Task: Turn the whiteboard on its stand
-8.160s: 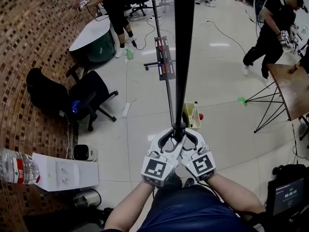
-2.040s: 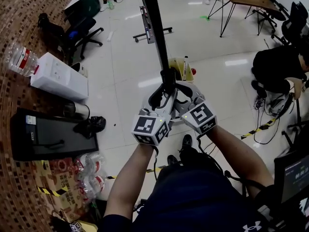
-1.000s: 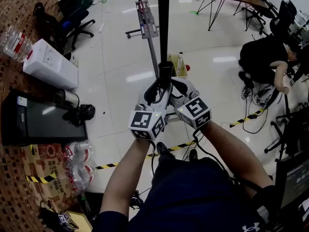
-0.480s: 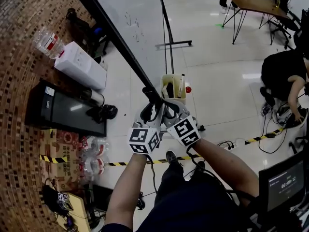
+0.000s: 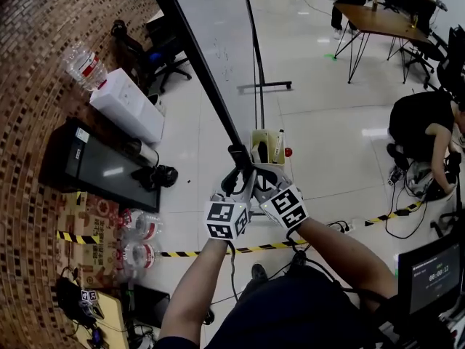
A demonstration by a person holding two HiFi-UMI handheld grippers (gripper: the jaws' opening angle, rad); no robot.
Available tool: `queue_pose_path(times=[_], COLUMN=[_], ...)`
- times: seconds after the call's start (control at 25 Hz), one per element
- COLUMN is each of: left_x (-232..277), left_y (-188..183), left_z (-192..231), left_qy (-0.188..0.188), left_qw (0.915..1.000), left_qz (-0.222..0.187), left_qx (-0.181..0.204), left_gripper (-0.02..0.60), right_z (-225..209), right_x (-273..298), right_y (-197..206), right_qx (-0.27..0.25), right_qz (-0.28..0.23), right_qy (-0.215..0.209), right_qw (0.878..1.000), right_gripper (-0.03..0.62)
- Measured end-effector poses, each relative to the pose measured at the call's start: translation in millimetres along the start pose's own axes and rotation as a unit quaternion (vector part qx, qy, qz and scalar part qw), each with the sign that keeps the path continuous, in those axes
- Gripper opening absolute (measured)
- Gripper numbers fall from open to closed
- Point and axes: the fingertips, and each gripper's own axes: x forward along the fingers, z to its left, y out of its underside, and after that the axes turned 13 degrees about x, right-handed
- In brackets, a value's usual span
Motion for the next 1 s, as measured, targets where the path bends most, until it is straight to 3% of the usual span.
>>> queue_pose_path(times=[0.68, 1.0], left_x=[-46, -68], left_y=[-2, 15], left_z=[-45, -50], left_qy=[0.129, 0.121], left_qw=[0.991, 0.9918], left_qz=[-0.036, -0.04], left_qx=[-0.002, 0.01], left_gripper=[0.163, 0.161], right_z=[37, 60], right_x=[-50, -62], right_y=[2, 15], right_qx=[0.019, 0.022], right_qz=[-0.019, -0.024], right_qy=[0.082, 0.079], right_qw=[0.996, 0.996], right_gripper=[0.146, 0.144])
